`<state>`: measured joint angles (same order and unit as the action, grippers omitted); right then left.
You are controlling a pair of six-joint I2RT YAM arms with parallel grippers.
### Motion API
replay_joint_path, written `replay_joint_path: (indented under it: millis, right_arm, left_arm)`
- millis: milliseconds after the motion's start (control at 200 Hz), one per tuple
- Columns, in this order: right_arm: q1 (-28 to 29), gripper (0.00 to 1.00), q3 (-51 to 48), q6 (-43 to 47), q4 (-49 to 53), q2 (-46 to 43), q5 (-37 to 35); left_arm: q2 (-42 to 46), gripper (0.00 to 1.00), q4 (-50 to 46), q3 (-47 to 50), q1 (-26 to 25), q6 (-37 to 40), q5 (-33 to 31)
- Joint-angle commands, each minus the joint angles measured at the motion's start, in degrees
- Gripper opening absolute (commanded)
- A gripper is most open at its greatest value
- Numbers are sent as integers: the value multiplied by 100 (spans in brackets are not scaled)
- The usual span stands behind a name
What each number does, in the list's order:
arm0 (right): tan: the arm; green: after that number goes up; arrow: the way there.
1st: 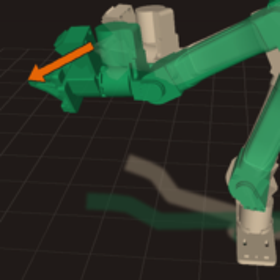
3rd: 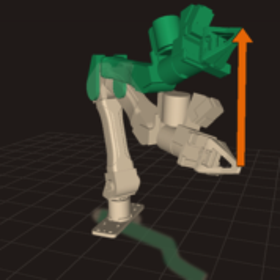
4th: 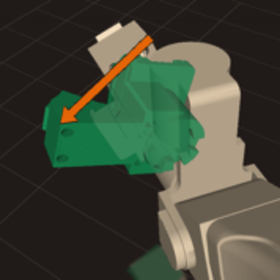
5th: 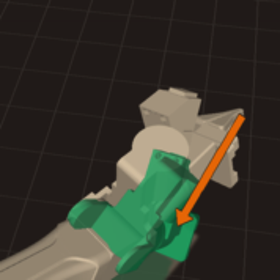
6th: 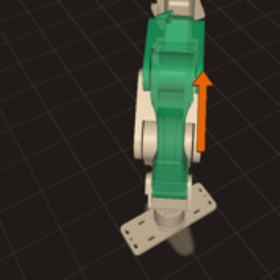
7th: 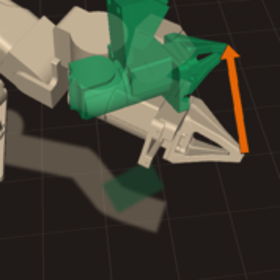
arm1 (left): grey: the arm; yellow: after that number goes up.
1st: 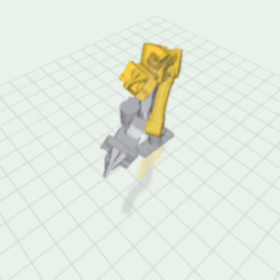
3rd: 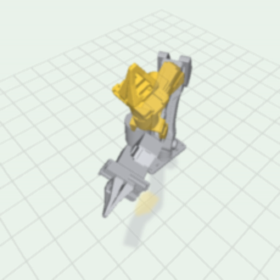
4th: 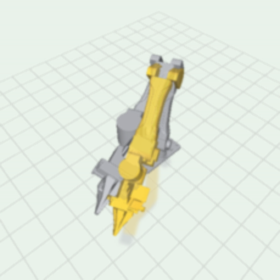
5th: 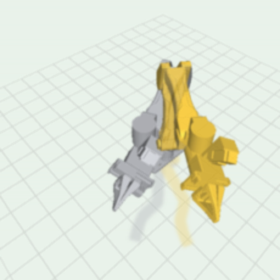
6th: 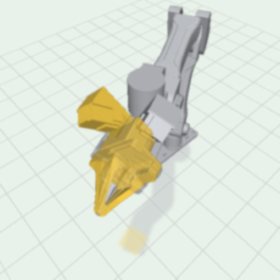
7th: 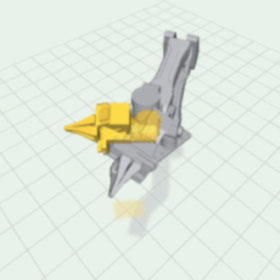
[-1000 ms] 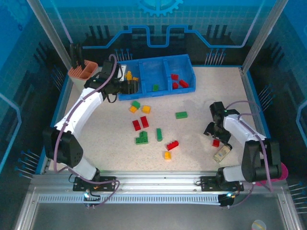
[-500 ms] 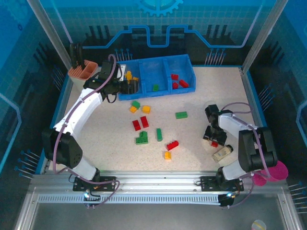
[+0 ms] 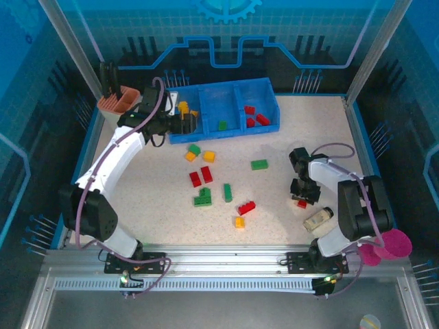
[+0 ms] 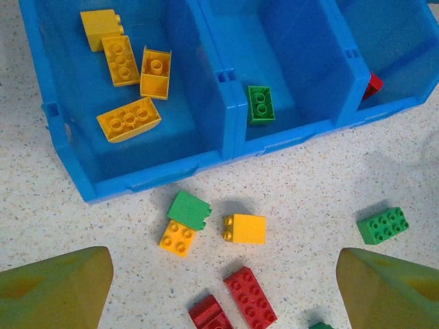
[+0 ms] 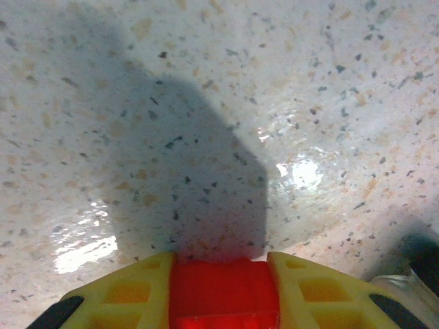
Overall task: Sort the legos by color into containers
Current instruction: Pick up the lego from the bottom-right of the table, then place the lego in the container.
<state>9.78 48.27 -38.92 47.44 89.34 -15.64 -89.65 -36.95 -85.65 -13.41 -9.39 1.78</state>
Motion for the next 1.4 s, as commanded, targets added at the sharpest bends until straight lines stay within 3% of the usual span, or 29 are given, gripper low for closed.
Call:
replay_joint_path:
  millis: [0,185,290,565,776,1101,1396]
  right_arm:
    - [145,24,602,295,-69,-32,15]
    - [237,22,2015,1101,123,-84,-8]
    - [411,22,2769,2031,-287,14,187]
    - [849,21,5112,4163,-1175,1739,46]
    - [902,21,6541,4495,-1668,3201,260]
    - [884,21,8679,4586,-1130,5363,292]
    - [844,26,8553,4393,-1263,5605,324]
  left_arm:
    - [297,86,-119,200,83,217,-80]
    - [571,87,-275,511,121,363,-151]
    - [783,90,-338,720,171,402,14]
    - [1189,92,-282,1279,242,287,527]
    - [1368,92,-270,1612,251,89,613]
    - [1511,92,-368,1794,251,-91,647]
    - [1347,92,-515,1517,251,-134,727]
